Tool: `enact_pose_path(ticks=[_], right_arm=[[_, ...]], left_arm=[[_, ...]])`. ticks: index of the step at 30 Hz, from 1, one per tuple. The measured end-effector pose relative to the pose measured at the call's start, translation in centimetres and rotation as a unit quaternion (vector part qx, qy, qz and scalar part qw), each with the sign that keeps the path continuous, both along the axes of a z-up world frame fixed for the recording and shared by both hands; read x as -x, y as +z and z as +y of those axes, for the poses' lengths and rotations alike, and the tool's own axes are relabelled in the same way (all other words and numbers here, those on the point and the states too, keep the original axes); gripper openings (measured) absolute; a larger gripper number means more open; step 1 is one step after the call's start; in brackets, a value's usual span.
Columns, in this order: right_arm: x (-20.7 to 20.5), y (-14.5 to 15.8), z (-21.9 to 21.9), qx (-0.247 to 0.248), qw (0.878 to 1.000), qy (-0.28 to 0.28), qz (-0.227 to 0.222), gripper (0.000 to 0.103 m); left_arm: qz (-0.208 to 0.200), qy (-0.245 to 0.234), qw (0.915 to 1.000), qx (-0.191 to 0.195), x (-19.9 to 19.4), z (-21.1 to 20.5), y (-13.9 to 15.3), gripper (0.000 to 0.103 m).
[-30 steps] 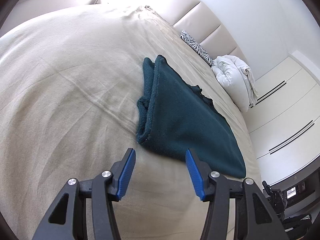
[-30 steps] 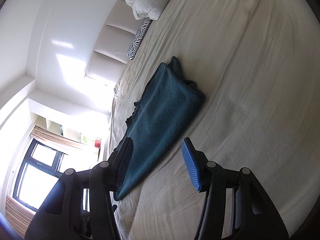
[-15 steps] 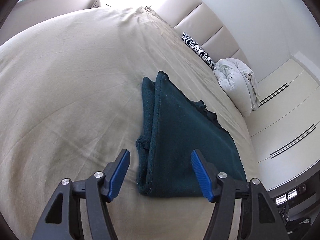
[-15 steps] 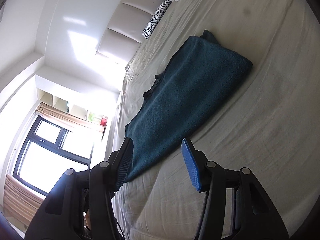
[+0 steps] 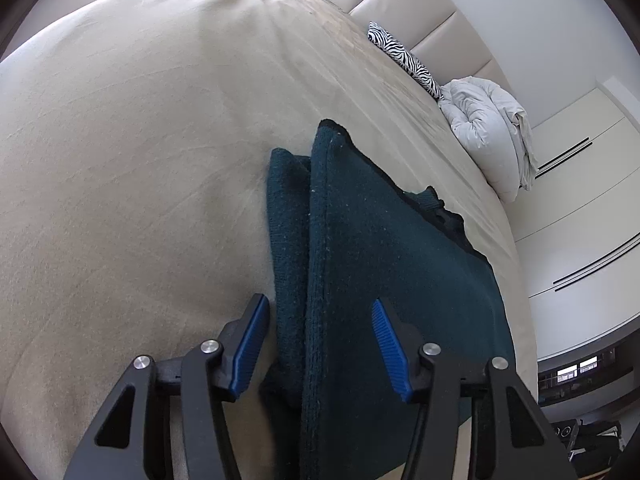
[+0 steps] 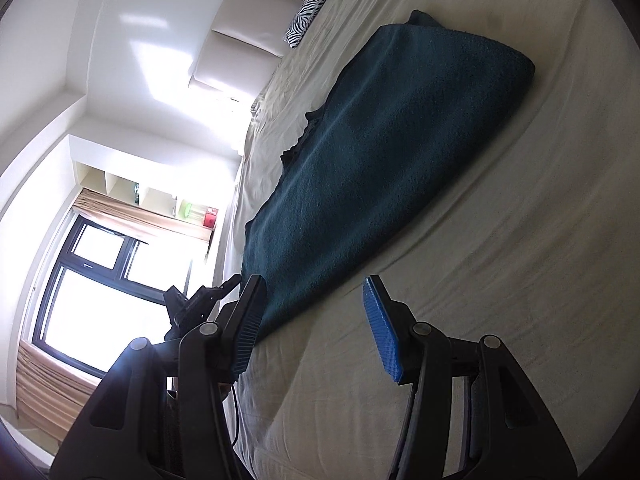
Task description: Fold small clothes
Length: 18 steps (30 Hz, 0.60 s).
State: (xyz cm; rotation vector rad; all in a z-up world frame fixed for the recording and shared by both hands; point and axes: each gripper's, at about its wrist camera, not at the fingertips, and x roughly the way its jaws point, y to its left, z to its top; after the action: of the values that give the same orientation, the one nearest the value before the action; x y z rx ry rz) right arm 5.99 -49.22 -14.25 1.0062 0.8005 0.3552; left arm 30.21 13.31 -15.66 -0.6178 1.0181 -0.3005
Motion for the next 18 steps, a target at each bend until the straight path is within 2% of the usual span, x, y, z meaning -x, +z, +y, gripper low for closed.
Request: enact_pose_path(ticks=[5, 10, 18], right_arm=[[0.2, -0.3, 0.2, -0.005, 1.0, 0.002, 0.005, 0.05], [0.2, -0.4, 0.7, -0.009, 1.0, 0.009, 0.005, 0.05], [-0.4, 1.0, 1.9, -0.004, 0.999, 0.032, -0.005, 0.05]], left_arm=[[0.02, -0.003, 0.9992, 0.035, 0.3, 1.2, -0.9, 0.037], [0.031, -0.015, 0.9968, 0.072, 0.5, 1.3, -1.2, 0.038], [0.037, -0.039, 0.9956, 0.076, 0.9, 1.1, -1.2, 0.034]])
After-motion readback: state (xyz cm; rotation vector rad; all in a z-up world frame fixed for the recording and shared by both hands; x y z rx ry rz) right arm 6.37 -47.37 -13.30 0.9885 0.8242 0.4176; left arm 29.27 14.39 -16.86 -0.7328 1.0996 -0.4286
